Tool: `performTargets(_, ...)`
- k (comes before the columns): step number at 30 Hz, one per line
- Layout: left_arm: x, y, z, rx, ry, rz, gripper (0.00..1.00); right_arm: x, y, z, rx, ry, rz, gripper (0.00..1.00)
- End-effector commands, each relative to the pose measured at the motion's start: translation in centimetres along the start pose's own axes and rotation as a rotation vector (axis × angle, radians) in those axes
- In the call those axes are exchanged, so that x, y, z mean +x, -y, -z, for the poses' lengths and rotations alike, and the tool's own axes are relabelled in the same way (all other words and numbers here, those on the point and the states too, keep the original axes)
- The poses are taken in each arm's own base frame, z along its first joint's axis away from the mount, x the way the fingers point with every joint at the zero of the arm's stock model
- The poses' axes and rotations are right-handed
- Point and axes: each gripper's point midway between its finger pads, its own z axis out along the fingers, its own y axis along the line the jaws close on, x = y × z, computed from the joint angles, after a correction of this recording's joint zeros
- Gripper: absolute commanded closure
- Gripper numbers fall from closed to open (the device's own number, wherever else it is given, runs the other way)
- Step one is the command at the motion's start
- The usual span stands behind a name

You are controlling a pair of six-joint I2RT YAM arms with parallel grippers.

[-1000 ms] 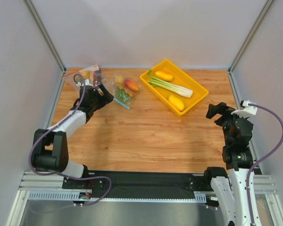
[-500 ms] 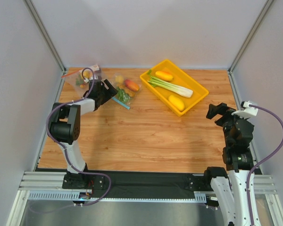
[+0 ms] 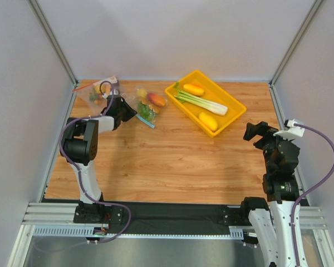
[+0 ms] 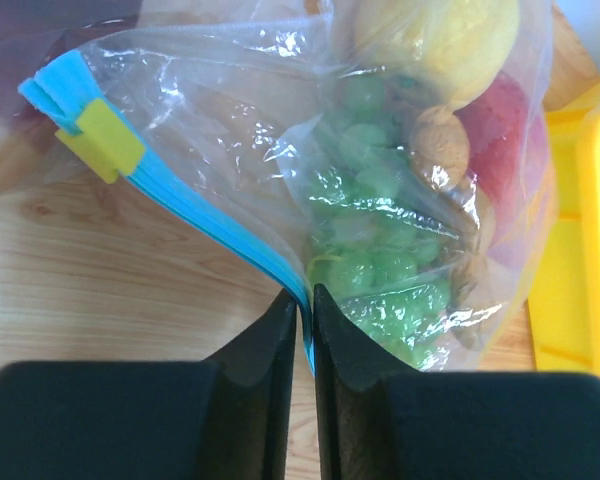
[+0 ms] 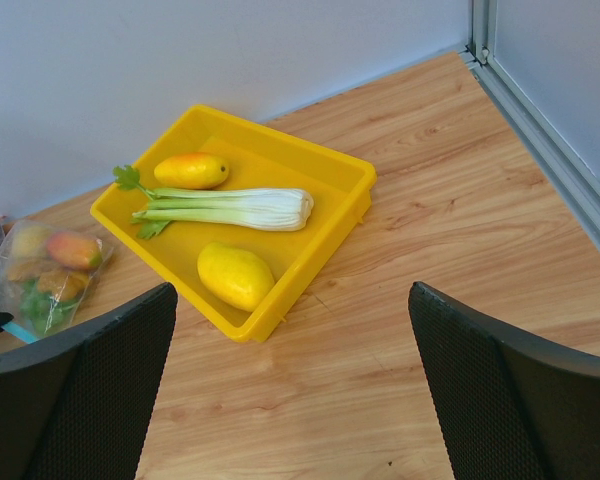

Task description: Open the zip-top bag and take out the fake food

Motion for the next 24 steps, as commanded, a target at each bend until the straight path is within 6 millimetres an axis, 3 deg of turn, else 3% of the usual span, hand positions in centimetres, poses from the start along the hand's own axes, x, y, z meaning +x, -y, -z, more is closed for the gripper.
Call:
performTargets(1,-1.9,3.2,0.6,0.114,0.051,-0.024,0.91,-0.5,-0.4,0.1,-0.018,0.011,0.004,0.00)
performTargets(3,-2.2,3.9,1.2,0.135,0.060,-0.025,1.00,-0.3,-0.7,0.0,-0.037,0.001,0.009,0.00)
performTargets(5,-2.3,4.8,2.4,0.173,0.064,-0.011,1.00,0.0,-1.2,-0.2,-0.064,-0.011,0.016,0.00)
performTargets(7,-1.9,5.3,3.4,0.202,0.062,0.000,1.00,0.4,-2.8,-0.2,-0.161,-0.036,0.031,0.02)
performTargets(11,-2.5,7.4,6.8,0.254,0.093,0.017,1.00,1.2,-4.2,-0.6,-0.236,-0.082,0.039,0.05)
performTargets(14,-1.8,8.4,8.9,0.290,0.080,0.035,1.00,1.8,-6.1,-0.4,-0.295,-0.096,0.059,0.07)
performTargets(15,-1.7,8.9,9.5,0.309,0.078,0.060,1.00,2.3,-7.8,0.1,-0.352,-0.108,0.071,0.07)
performTargets(16,-0.7,8.9,9.9,0.319,0.053,0.069,1.00,2.3,-8.0,-0.1,-0.330,-0.095,0.090,0.07)
performTargets(17,-0.9,9.7,10.9,0.345,0.060,0.083,1.00,3.2,-10.0,0.4,-0.384,-0.116,0.127,0.07)
performTargets(19,-0.1,10.4,12.3,0.372,0.051,0.082,1.00,4.1,-11.0,-0.2,-0.350,-0.128,0.176,0.06)
performTargets(20,0.2,10.5,12.8,0.376,0.046,0.083,1.00,4.9,-13.1,0.6,-0.413,-0.144,0.212,0.06)
performTargets(22,0.9,11.2,14.2,0.395,0.034,0.067,1.00,6.2,-14.5,0.1,-0.401,-0.162,0.261,0.06)
performTargets(24,1.6,11.4,15.1,0.392,0.020,0.049,1.00,6.6,-17.2,0.8,-0.458,-0.155,0.295,0.06)
